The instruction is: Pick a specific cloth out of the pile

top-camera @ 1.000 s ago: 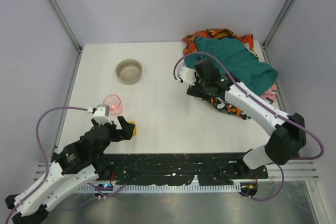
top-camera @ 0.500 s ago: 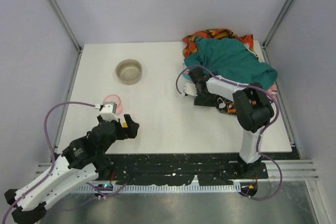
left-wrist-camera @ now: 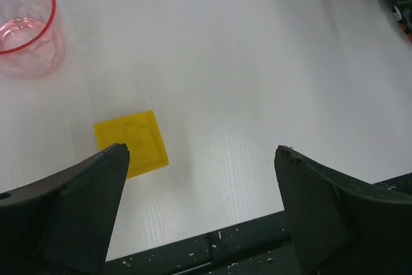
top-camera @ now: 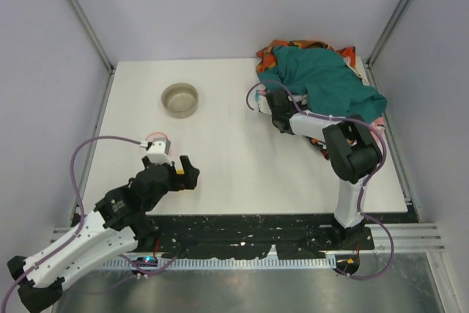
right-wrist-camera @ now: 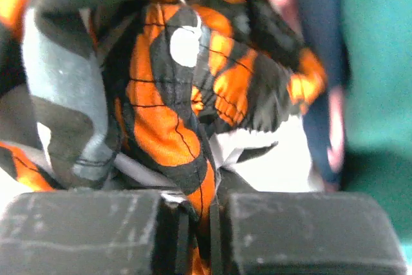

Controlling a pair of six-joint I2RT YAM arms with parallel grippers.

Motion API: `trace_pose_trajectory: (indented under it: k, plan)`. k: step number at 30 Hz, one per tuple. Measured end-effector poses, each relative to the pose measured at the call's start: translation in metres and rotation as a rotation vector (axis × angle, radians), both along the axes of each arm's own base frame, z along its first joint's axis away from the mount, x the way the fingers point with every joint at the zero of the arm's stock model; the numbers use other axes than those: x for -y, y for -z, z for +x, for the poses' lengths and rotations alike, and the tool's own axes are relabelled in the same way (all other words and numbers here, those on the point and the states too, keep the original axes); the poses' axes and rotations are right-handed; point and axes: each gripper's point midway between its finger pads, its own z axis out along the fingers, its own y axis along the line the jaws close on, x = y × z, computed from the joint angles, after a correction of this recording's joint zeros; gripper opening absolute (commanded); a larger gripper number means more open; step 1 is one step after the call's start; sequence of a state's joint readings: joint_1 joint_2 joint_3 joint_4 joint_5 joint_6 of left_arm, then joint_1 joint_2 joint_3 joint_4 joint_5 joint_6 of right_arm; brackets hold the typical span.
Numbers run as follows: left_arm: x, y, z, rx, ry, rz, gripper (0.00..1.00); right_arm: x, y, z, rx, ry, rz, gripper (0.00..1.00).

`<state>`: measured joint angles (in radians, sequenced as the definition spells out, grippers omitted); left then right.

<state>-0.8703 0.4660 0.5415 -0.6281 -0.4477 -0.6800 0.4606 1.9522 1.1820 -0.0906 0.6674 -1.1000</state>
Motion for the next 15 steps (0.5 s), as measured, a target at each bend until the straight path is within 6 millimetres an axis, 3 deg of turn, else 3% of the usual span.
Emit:
trace_pose_trajectory:
  k: [2,8,11,15]
  plan:
    - [0.006,0.001,0.004,-0.002,0.006,0.005,1.00,-0.002,-0.025,0.009,0.103,0.022,0.040,0.05]
    - [0.034,0.004,0.032,-0.077,0.028,0.028,1.00,0.001,-0.132,0.024,0.439,0.119,0.256,0.05]
    - [0.055,-0.003,0.066,-0.117,0.026,0.033,1.00,0.018,-0.176,0.027,0.574,0.197,0.373,0.05]
    - [0.108,-0.021,0.132,-0.114,0.080,0.045,1.00,0.051,-0.206,0.038,0.683,0.301,0.481,0.05]
